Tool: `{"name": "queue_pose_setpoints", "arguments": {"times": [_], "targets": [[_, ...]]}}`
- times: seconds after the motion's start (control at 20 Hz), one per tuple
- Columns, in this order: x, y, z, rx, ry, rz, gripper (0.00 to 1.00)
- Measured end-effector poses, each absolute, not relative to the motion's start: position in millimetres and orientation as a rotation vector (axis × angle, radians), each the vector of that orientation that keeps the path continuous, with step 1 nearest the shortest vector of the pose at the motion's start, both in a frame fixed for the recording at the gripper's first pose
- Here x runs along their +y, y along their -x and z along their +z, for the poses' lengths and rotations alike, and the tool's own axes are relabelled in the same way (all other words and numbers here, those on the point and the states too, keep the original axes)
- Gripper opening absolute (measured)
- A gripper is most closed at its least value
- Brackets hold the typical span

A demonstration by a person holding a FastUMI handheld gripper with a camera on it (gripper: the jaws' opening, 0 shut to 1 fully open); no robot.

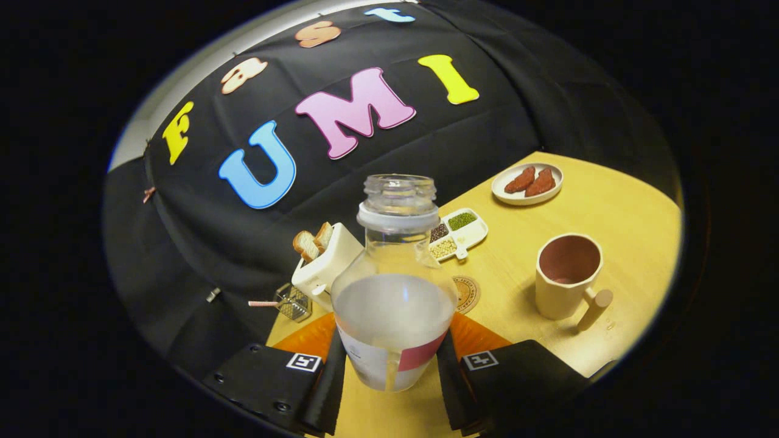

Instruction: Take the bottle from table, then pour the juice into the cup, finally place the bottle on the coaster

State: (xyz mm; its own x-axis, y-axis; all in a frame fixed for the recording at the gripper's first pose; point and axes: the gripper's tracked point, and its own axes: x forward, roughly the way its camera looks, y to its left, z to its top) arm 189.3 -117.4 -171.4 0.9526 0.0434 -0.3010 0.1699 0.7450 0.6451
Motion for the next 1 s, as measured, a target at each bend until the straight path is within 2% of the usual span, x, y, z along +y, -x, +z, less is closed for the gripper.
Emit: {"name": "queue_pose_setpoints", "arguments": {"times": [1.0], "targets": [[-181.9, -212.1, -202.7, 0.361, -1.499, -0.235, 0.69]]}}
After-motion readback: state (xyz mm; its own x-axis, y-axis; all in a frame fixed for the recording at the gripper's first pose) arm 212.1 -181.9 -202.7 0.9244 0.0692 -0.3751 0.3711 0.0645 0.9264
